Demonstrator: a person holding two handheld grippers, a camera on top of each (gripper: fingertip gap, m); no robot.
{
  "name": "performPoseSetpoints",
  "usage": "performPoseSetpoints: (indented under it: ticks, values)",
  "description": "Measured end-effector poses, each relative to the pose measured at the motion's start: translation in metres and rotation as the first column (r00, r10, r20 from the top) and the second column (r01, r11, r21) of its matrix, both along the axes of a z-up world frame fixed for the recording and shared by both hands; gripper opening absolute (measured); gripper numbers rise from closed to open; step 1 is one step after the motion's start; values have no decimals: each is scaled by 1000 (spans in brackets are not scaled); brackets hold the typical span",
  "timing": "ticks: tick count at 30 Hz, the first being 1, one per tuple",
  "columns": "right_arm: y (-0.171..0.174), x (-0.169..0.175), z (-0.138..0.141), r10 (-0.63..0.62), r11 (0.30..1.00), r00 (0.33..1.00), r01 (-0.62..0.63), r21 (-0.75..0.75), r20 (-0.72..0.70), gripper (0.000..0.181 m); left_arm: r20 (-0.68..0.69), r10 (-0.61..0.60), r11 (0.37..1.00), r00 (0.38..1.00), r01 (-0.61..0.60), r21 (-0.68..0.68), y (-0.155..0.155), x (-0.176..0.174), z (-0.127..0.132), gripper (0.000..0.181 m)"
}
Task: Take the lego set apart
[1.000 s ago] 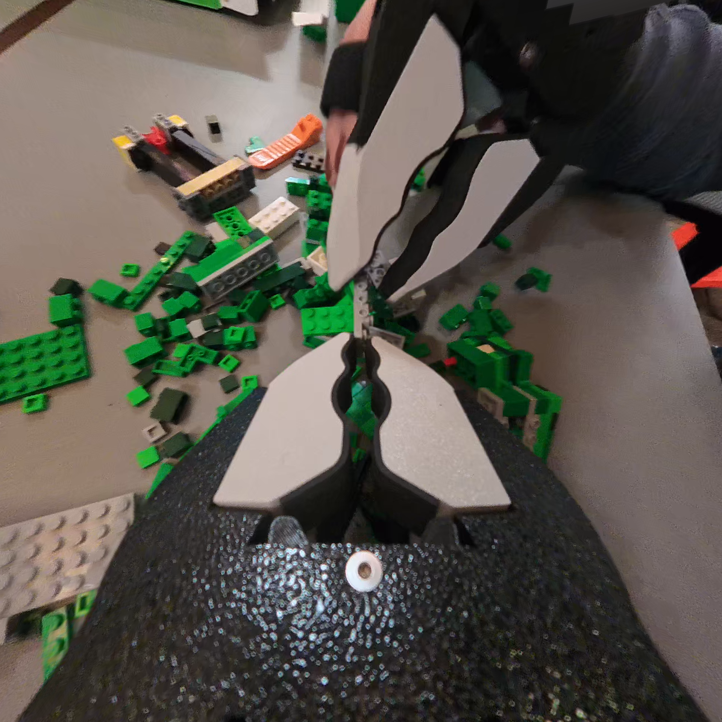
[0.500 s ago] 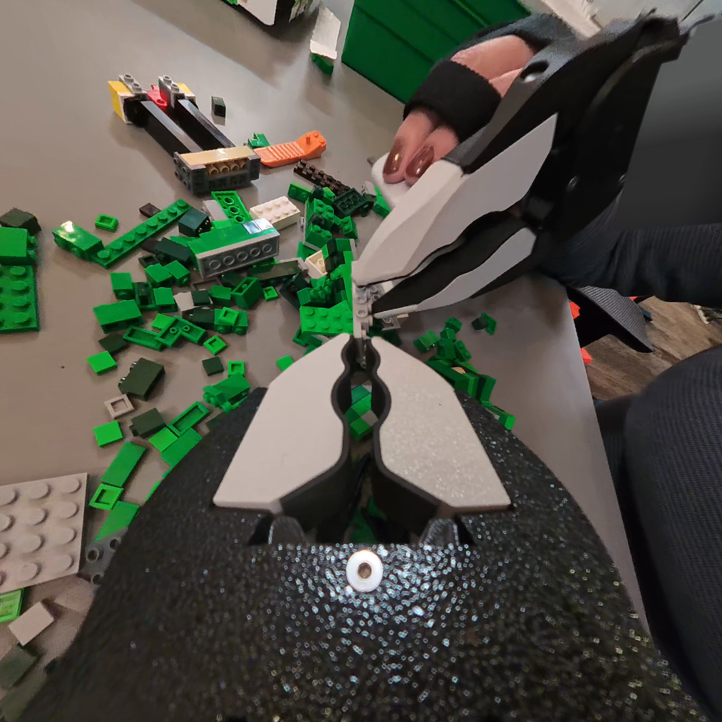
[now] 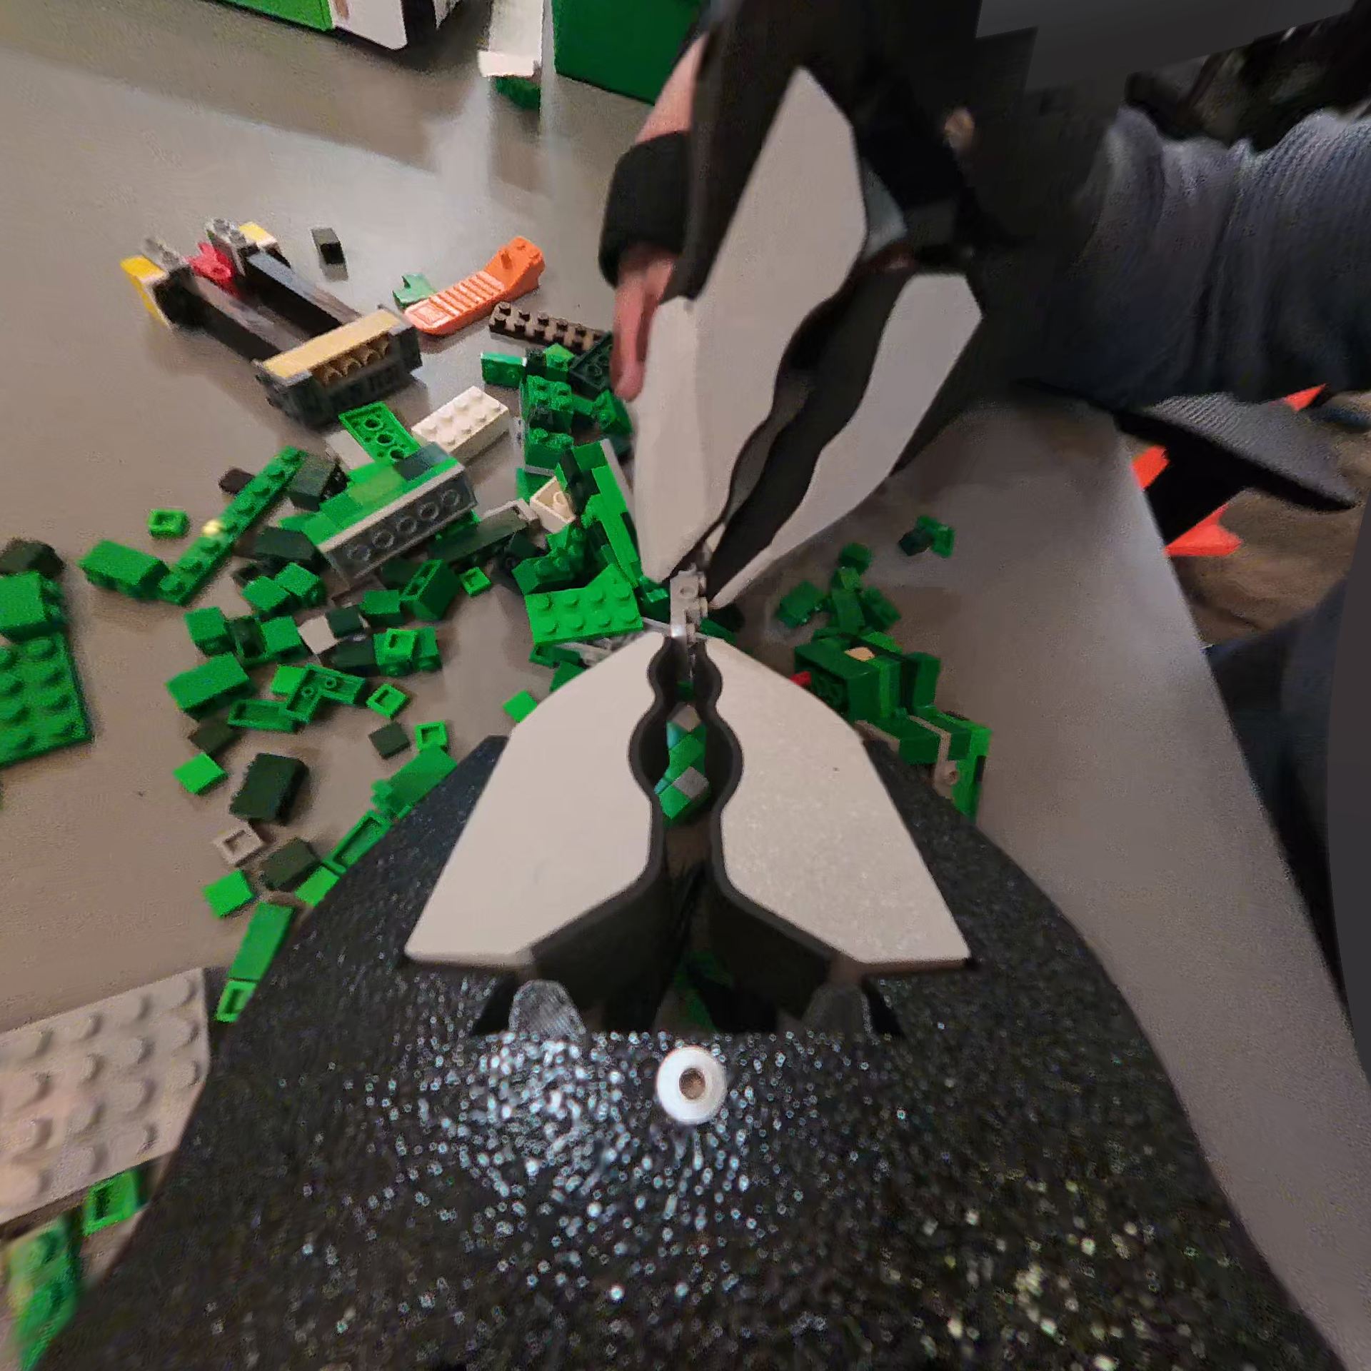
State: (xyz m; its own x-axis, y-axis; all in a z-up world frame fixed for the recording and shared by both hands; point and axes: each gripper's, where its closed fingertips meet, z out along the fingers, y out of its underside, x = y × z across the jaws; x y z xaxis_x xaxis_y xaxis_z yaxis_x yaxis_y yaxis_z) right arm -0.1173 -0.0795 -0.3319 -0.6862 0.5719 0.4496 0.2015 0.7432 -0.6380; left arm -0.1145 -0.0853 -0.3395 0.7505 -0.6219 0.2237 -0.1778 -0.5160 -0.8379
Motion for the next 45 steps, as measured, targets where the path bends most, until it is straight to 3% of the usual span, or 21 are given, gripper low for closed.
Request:
performPoseSetpoints:
  ticks: [1,10,18,22,24,27,31,34,37,41,45]
  values:
    - [0,0,-1,0,999,1000,1,-50,14,9,-41,2,1000,999,-2,20,1,0,-1,4]
    - [5,-2,-2,-1,917,994,46,-396,112,8,-215,66,988,974,-34,149,9,-5,-1,4]
    - [5,1,4,56,824,987,40,-565,151,8,-176,73,982,982,-40,187,12,-2,2,4]
    - [11,-8,6,-14,871,998,42,-489,62,11,-61,122,986,991,-114,123,15,-9,1,4]
    - [18,-14,4,-78,932,997,68,-356,-15,27,3,142,986,990,-141,85,16,-13,1,4]
    - [16,-17,2,-91,976,993,72,-208,-81,23,103,132,989,986,-138,56,15,-13,5,4]
    - [18,-22,11,-118,982,976,87,-169,-185,19,118,152,985,981,-161,65,16,-20,6,4]
    - [34,-26,31,-196,971,924,137,-195,-327,23,83,306,949,949,-311,55,24,-44,1,4]
    - [55,-28,46,-311,946,826,221,-239,-470,24,58,423,904,904,-425,48,27,-67,-3,4]
    - [72,-26,45,-363,931,723,312,-192,-588,21,-17,501,859,865,-494,136,30,-85,-3,6]
    - [83,-23,55,-407,909,650,359,-212,-642,22,-78,554,811,829,-515,278,30,-91,7,26]
